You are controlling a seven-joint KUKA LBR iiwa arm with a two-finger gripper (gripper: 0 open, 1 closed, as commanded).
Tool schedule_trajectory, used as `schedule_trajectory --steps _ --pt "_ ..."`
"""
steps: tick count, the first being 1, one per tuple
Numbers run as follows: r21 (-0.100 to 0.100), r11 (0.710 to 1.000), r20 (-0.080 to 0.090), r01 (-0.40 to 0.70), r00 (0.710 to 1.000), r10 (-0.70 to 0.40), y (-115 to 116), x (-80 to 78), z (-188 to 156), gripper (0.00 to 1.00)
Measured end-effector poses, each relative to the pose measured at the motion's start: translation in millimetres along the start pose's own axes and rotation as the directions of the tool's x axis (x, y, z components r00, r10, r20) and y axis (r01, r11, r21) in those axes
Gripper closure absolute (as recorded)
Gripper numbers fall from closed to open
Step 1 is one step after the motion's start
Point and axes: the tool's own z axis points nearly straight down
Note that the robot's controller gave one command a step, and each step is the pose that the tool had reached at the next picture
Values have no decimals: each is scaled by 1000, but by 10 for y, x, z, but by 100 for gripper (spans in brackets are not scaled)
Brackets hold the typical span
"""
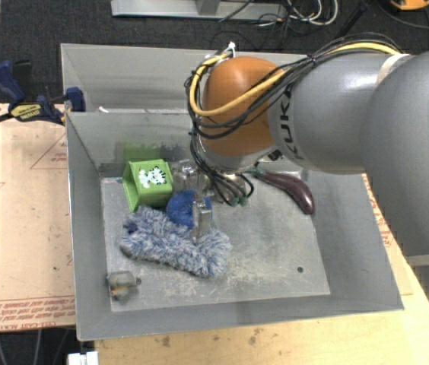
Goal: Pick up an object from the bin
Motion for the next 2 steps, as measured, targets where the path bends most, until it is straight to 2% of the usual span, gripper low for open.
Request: schedule_trajectory --steps 1,2 --pt "-3 989 24 -147 989 147 158 -27 470 0" --pt "-8 1000 1 7 1000 -7 75 171 576 100"
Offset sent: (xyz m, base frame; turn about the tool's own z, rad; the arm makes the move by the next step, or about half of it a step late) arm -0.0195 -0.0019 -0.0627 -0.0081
